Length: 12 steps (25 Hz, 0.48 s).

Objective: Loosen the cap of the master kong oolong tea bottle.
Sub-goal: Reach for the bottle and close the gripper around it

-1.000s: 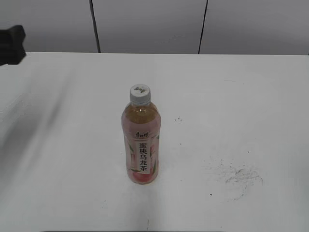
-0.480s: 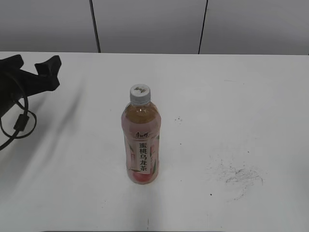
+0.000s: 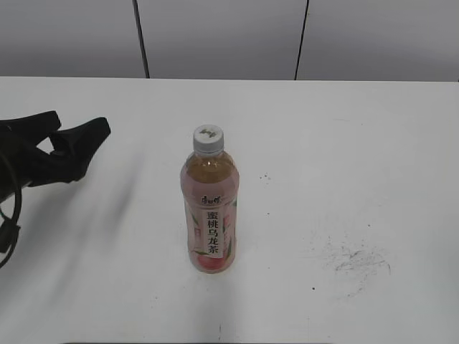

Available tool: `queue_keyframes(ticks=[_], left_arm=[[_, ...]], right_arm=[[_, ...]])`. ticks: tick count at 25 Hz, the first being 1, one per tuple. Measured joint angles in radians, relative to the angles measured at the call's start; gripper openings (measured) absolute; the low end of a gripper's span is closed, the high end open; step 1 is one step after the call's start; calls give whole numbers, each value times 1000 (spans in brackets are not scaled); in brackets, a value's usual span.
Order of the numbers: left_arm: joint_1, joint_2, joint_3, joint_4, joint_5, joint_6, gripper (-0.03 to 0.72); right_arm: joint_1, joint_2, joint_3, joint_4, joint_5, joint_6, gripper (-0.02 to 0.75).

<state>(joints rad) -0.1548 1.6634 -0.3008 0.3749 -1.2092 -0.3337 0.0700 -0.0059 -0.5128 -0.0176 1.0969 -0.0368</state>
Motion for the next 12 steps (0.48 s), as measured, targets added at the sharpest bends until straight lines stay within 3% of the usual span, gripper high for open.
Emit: queue_keyframes(ticks=[7, 12], left_arm=[[0, -111, 29, 356, 0, -31, 587], [-12, -131, 30, 494, 0, -94, 587]], right_arm=[[0, 0, 0, 0, 0, 0, 545], [0, 0, 0, 0, 0, 0, 545]])
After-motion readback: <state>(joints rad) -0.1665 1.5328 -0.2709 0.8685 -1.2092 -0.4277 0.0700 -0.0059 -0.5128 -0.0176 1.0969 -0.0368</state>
